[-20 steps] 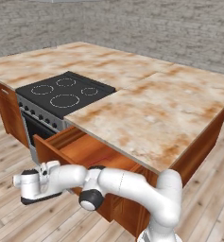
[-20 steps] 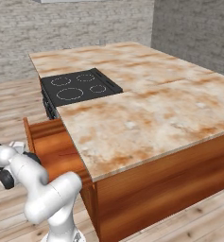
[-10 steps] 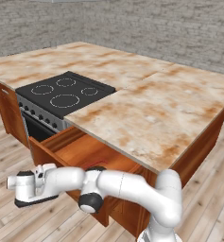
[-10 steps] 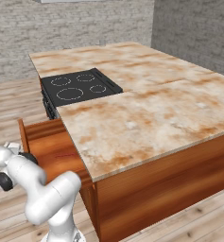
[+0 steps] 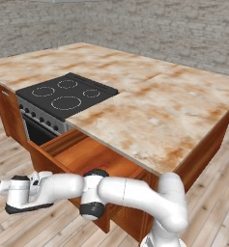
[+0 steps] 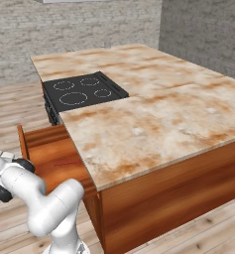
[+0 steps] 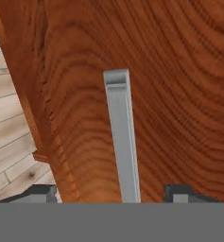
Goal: Take a straw from the drawer in front and place it inside the glass cup on the dining counter.
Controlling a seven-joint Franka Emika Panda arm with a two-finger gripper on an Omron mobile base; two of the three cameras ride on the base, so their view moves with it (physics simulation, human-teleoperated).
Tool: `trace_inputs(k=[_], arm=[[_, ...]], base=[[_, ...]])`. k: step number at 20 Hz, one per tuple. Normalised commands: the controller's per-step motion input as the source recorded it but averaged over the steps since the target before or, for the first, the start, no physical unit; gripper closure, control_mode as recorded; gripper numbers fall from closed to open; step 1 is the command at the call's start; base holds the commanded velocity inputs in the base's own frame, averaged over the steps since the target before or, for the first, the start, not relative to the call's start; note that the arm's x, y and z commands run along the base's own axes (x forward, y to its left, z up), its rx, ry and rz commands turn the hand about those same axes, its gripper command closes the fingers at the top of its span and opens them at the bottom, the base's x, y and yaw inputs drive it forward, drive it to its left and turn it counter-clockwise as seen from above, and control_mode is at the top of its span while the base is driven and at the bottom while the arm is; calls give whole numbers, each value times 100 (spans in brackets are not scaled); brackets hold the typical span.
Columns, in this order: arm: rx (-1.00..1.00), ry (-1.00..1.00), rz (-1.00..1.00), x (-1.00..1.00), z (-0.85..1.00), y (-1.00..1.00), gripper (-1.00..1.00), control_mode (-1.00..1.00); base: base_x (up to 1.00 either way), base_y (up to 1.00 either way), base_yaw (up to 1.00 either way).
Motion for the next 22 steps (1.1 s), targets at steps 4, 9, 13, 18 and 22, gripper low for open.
trace_inputs(k=[4,9,13,18,22], arm=[[0,1,-11,-27,11,47,-100,-100],[0,7,-9,-31,53,8,-100,-100],[0,15,-9,-37,57,0,-100,-100],[0,14,-8,-41,49,0,-100,-100],[0,4,-3,-24,24,-2,-100,-100]], base=[[0,0,0],[0,0,0],[0,0,0],[0,0,0],[0,0,0]])
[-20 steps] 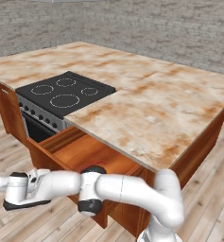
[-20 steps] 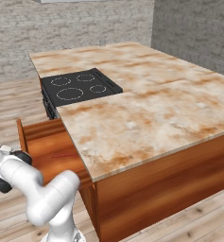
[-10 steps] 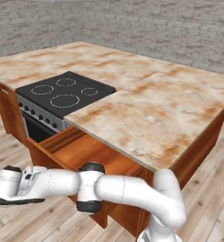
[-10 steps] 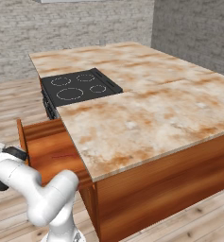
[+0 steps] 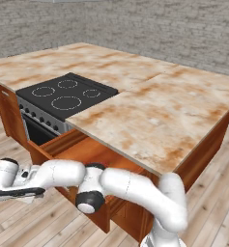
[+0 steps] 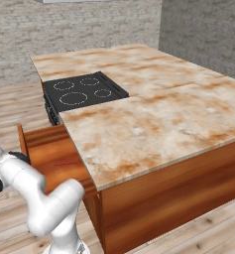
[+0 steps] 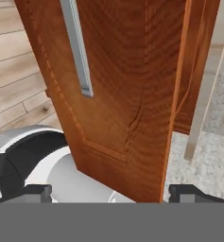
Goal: Take a straw from the drawer in front and place it inside the glass cup on the dining counter.
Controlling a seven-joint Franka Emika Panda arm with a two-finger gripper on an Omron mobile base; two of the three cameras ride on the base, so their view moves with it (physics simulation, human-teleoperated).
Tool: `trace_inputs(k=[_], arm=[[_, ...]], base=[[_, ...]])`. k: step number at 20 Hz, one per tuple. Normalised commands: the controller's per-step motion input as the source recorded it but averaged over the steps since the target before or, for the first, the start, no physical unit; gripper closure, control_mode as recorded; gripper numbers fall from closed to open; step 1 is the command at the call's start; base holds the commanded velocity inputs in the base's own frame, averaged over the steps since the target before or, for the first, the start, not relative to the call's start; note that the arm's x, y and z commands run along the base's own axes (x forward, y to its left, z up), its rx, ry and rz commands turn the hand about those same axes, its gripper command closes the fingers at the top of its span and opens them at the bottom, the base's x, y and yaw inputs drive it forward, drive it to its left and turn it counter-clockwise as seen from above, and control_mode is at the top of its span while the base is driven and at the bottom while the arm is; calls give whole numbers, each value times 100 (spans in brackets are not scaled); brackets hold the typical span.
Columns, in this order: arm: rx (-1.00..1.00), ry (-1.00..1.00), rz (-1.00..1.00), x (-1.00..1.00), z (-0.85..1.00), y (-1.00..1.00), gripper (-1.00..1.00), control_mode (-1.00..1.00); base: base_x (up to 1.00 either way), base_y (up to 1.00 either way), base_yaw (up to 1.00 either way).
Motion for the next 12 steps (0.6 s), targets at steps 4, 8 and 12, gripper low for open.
trace_inputs(k=[4,8,12], arm=[[0,-7,0,0,6,-9,-100,-100],[0,-2,0,-12,12,-16,-100,-100],[0,0,0,-14,7,-22,-100,-100]], base=[[0,0,0],[0,0,0],[0,0,0]])
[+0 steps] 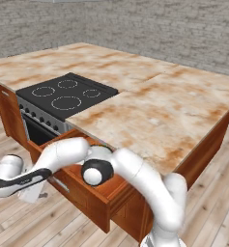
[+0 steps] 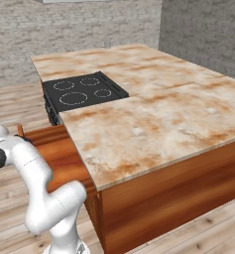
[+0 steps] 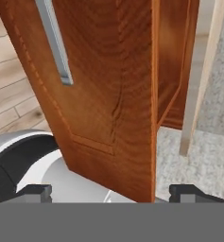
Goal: Take a straw from the drawer in front and place it inside the glass cup on the dining counter.
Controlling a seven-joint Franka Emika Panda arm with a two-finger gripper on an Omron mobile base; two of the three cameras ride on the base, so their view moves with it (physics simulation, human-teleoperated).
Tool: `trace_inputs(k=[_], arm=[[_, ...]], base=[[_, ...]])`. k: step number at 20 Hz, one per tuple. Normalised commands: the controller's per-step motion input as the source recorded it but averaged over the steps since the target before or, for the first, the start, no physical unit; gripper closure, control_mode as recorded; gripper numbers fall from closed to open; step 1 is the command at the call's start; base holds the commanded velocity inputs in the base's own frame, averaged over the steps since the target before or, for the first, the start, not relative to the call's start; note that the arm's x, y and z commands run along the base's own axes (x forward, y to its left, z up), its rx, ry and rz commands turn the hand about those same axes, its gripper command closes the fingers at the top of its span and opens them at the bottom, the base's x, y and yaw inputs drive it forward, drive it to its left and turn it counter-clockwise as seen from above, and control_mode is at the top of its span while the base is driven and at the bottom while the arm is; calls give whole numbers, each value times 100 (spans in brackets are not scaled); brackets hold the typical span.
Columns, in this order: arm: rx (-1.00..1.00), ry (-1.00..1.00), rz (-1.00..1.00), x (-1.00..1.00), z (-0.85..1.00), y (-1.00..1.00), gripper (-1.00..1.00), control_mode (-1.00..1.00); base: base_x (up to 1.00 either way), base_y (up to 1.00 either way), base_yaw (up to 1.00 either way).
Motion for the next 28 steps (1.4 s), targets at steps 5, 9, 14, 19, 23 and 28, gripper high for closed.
trace_inputs(k=[5,9,14,19,23,28], arm=[[1,0,0,-7,8,-35,-100,-100],[6,0,0,0,9,-48,-100,-100],[12,0,0,0,22,-51,-100,-100],[16,0,0,0,18,-42,-100,-100],[17,0,0,0,34,-31,-100,-100],[16,6,0,1,49,-29,-100,-100]], base=[[0,0,0],[0,0,0],[0,0,0],[0,0,0],[0,0,0],[0,0,0]])
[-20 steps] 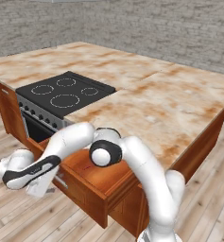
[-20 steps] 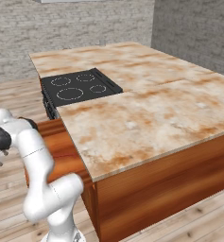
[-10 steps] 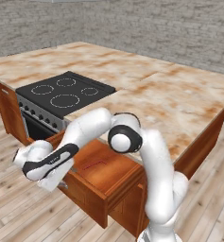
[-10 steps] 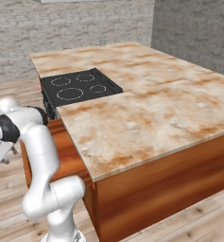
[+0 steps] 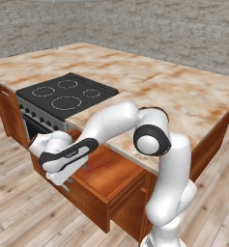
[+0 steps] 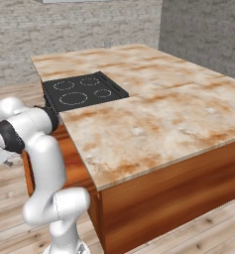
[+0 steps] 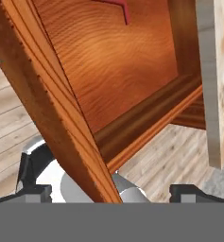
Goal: Take a straw from the drawer in front and place it inside the glass cup on the dining counter.
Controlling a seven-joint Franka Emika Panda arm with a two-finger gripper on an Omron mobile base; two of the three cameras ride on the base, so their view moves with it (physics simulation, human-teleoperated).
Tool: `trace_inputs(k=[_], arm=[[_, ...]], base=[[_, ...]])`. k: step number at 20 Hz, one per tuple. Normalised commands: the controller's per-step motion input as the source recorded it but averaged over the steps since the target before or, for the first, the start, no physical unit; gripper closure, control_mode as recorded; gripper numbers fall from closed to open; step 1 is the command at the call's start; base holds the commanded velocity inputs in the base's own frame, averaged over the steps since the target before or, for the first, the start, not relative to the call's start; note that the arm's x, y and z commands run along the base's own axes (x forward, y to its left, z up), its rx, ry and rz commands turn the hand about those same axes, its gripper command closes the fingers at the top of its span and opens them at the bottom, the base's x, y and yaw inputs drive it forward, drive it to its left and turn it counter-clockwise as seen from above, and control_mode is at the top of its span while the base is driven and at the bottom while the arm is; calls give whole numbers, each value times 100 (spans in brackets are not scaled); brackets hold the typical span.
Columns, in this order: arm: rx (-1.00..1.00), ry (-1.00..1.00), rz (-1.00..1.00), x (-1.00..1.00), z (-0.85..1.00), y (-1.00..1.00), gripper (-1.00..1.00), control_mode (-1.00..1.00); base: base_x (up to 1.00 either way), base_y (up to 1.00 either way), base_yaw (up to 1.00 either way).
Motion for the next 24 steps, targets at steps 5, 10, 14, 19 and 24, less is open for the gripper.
trace_inputs(k=[5,10,14,19,24], arm=[[17,17,0,7,58,-35,-100,-100],[13,10,0,1,9,-32,-100,-100],[8,5,0,6,0,-26,-100,-100],[8,2,0,23,0,-16,-100,-100],[10,2,0,24,-1,-4,-100,-100]], base=[[0,0,0],[0,0,0],[0,0,0],[0,0,0],[0,0,0]])
